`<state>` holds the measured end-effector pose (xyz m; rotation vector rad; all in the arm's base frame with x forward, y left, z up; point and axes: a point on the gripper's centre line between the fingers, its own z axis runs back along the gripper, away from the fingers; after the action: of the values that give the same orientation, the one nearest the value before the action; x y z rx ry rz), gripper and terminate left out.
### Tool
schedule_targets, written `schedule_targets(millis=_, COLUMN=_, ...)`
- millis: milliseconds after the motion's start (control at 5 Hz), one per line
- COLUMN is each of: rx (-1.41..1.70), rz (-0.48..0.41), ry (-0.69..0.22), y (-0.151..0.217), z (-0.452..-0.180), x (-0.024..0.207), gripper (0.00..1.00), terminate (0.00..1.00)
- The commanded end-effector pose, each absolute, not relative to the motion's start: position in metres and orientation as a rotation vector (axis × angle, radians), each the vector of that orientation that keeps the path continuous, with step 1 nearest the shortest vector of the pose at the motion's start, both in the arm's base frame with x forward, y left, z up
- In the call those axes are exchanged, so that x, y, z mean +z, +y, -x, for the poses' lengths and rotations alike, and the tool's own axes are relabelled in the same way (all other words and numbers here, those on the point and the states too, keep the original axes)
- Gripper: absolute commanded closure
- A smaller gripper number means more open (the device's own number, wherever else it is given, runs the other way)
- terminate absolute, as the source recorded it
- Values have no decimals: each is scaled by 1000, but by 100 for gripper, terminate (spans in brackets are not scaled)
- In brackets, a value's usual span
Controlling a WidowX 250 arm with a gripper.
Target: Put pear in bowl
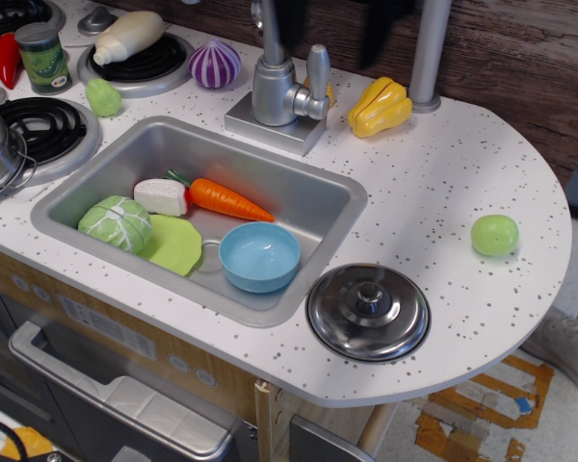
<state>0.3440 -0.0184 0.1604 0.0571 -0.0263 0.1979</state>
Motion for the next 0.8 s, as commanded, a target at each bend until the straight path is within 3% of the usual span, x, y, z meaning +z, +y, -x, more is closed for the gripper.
schedule_targets(millis=0, rx=225, rz=-62, ry=-174, y=-78, z=-372, x=157, gripper=0, terminate=0)
schedule_targets(millis=200, rx=166, rz=-67, ry=-180, y=-102, z=-391, x=137, gripper=0, terminate=0)
schedule_targets(millis=600, rx=84, rz=-45, ry=-149, y=-120, z=-396, x=103, gripper=0, terminate=0)
